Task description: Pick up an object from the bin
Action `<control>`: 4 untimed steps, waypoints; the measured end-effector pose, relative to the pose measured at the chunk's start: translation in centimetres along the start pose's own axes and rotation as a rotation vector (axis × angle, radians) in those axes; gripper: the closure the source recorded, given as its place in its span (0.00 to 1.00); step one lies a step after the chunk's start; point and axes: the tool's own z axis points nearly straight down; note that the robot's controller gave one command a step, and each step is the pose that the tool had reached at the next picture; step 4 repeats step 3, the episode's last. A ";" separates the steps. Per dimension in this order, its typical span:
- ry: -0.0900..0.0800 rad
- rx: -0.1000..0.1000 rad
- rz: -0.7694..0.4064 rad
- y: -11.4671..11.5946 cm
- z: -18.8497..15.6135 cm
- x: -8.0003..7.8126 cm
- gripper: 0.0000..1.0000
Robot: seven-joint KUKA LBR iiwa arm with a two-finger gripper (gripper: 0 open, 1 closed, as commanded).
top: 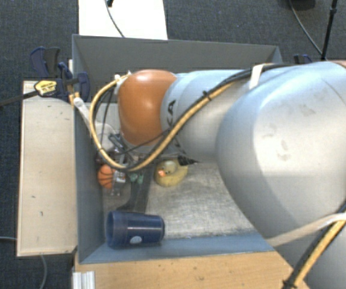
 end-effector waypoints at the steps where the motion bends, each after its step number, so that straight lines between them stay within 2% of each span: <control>1: 0.000 0.000 0.000 0.0 0.0 0.0 1.00; 2: -0.013 -0.004 -0.024 -0.2 -0.7 1.2 1.00; 3: -0.001 0.002 -0.047 -0.3 -13.0 -0.3 1.00; 4: -0.001 0.002 -0.047 -0.3 -13.0 -0.3 1.00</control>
Offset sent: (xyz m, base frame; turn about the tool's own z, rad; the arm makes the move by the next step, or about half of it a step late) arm -0.0289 0.0003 0.0027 -0.0459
